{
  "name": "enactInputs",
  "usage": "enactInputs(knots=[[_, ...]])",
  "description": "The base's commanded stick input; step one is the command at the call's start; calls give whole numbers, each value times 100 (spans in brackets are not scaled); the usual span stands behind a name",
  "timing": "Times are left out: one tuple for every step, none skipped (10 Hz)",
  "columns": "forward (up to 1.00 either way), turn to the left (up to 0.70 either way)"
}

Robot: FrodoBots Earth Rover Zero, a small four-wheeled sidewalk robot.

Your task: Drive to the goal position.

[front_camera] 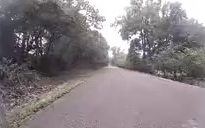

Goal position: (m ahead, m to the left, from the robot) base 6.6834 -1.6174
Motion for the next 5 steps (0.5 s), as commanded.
enactInputs(knots=[[70,-28],[70,-33],[70,-33],[70,-33],[70,-24]])
